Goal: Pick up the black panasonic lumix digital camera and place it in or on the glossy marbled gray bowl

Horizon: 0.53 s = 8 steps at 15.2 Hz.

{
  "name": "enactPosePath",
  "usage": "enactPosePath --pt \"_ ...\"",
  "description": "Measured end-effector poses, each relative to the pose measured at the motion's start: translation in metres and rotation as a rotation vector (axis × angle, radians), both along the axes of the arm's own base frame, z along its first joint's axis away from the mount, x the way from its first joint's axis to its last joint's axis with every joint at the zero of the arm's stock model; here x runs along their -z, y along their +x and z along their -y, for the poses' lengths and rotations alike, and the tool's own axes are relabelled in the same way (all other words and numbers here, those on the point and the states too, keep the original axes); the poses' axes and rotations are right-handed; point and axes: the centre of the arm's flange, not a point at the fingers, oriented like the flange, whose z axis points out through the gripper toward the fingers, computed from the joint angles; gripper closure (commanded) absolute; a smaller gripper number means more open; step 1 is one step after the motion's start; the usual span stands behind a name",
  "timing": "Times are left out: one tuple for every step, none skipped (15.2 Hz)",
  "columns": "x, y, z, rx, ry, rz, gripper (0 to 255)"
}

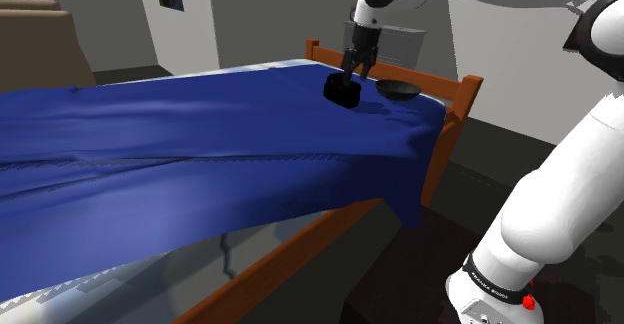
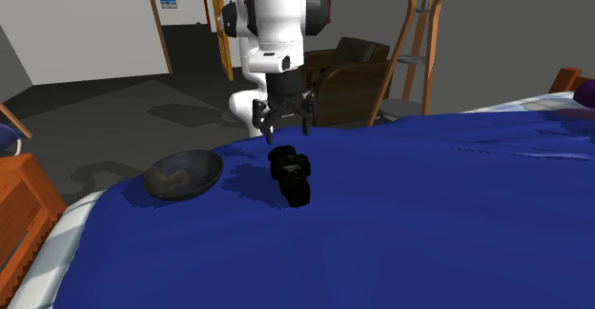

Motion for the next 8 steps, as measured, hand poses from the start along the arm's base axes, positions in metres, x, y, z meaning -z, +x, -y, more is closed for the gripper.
enactPosePath --pt "-0.002 0.010 0.007 0.006 0.001 0.008 0" --pt "-0.004 0.023 0.013 0.011 0.002 0.017 0" --pt "-0.002 0.032 0.017 0.015 0.002 0.022 0" --pt "-0.001 0.035 0.021 0.017 0.003 0.025 0" --pt "0.003 0.037 0.023 0.018 0.003 0.027 0" --pt "0.007 0.039 0.023 0.019 0.003 0.027 0" --pt "0.011 0.041 0.024 0.019 0.003 0.028 0" --pt "0.016 0.041 0.024 0.019 0.003 0.028 0"
